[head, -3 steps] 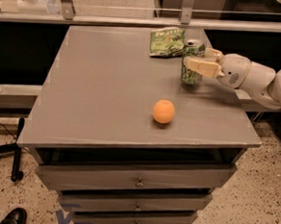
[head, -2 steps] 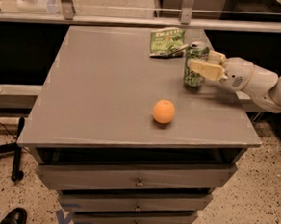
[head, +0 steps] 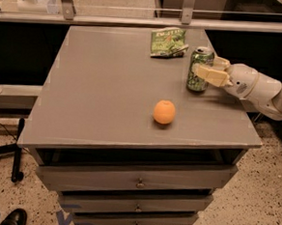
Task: Place green can upright
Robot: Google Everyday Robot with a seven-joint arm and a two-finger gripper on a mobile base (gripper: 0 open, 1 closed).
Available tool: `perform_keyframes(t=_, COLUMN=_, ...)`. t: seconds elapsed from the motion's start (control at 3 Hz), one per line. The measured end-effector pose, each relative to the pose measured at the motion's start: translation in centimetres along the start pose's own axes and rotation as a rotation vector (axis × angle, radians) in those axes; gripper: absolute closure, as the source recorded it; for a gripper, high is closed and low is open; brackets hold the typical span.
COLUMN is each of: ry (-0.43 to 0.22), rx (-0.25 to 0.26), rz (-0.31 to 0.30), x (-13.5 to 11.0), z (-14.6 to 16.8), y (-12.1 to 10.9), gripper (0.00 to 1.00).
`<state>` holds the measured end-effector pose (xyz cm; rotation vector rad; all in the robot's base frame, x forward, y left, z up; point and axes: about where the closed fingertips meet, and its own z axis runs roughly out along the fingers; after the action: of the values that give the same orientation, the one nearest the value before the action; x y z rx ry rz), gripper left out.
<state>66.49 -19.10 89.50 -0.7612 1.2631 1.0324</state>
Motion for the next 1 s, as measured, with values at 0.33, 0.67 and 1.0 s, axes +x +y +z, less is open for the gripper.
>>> perform_keyframes(t=0.33, ry=0.004, rx=-0.011, rz=-0.019, x=0.2, z=-0.7, y=0.4, gripper=0.12)
perform_keyframes(t=0.67, ry=0.021, rx=-0.014, rz=-0.042, x=-0.3, z=-1.8, y=0.9, gripper=0.00)
perform_keyframes(t=1.0, ry=0.085, rx=0.004, rz=-0.087, x=-2.7, z=-4.1, y=1.6, gripper=0.00)
